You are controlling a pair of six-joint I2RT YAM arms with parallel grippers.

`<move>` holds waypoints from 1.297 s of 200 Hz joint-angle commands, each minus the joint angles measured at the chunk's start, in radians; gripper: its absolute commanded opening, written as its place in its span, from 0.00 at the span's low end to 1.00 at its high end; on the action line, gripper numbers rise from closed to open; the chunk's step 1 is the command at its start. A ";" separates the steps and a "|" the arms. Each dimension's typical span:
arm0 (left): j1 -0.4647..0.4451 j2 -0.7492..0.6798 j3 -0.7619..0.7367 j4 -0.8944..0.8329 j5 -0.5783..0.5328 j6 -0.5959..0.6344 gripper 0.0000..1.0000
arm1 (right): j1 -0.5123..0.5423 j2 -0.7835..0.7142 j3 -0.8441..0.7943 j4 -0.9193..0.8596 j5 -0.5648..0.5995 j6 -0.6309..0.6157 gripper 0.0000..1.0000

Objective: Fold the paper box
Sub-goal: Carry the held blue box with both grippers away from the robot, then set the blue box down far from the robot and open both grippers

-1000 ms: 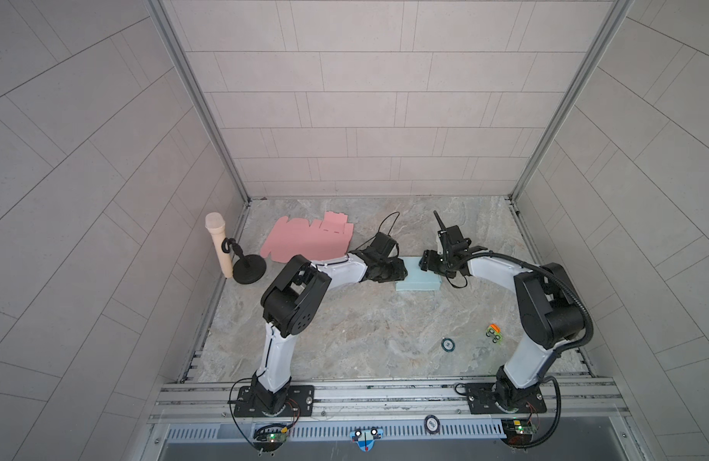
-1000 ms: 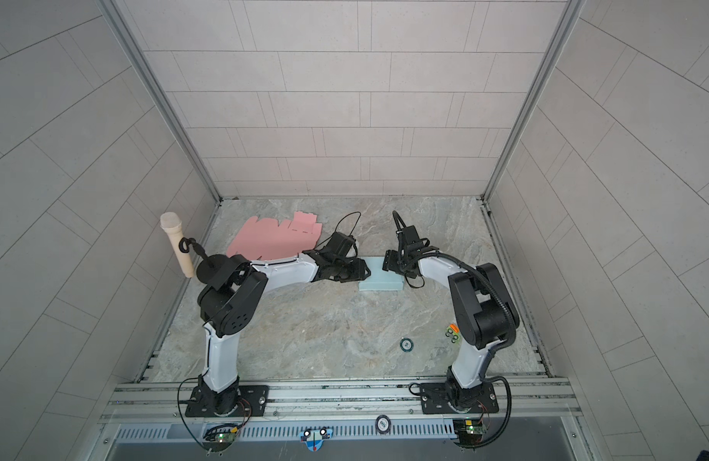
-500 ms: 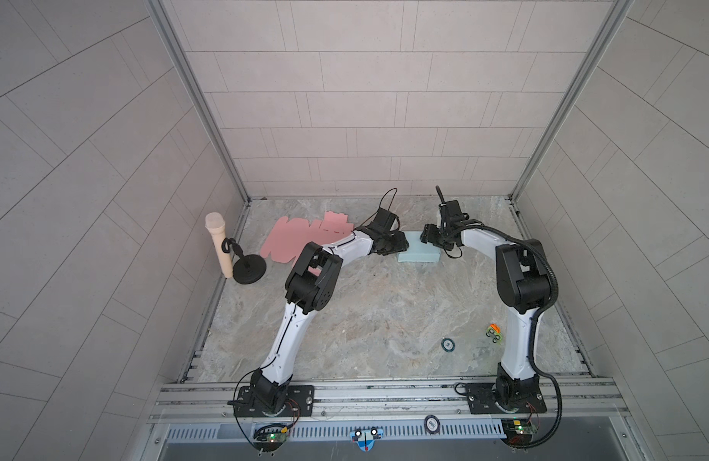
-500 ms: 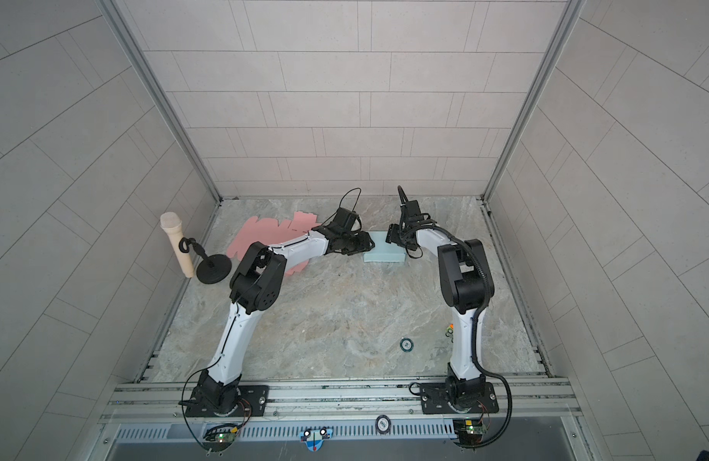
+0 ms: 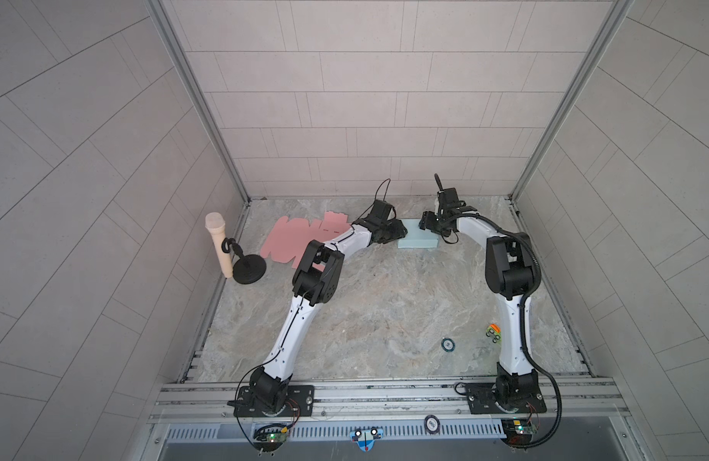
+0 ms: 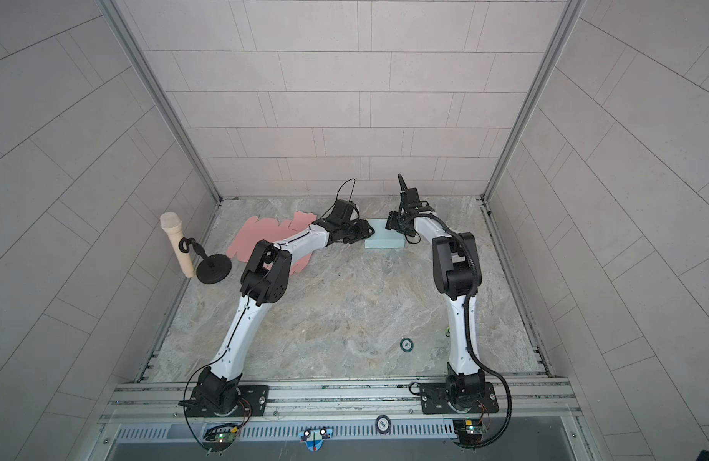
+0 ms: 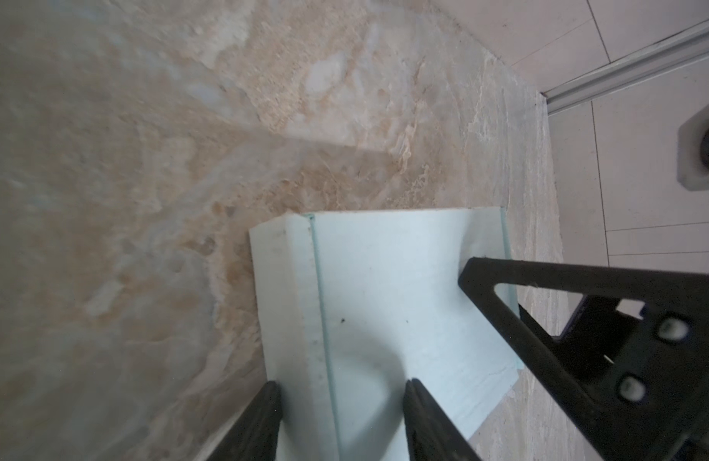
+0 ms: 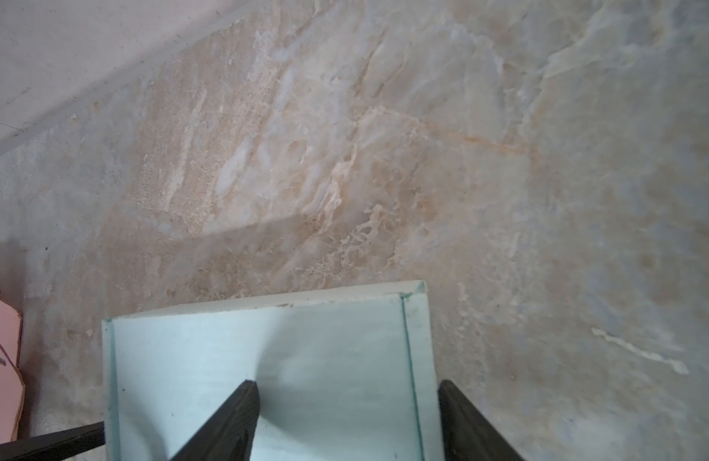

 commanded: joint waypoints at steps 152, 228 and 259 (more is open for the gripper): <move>0.062 -0.088 -0.120 0.153 0.143 -0.024 1.00 | 0.039 0.018 0.107 -0.174 -0.052 -0.036 1.00; 0.087 -0.407 -0.339 0.024 0.127 0.115 1.00 | 0.039 -0.149 0.045 -0.230 0.011 -0.051 1.00; 0.087 -0.567 -0.521 -0.018 0.095 0.160 1.00 | 0.060 -0.282 -0.126 -0.196 0.032 -0.054 0.99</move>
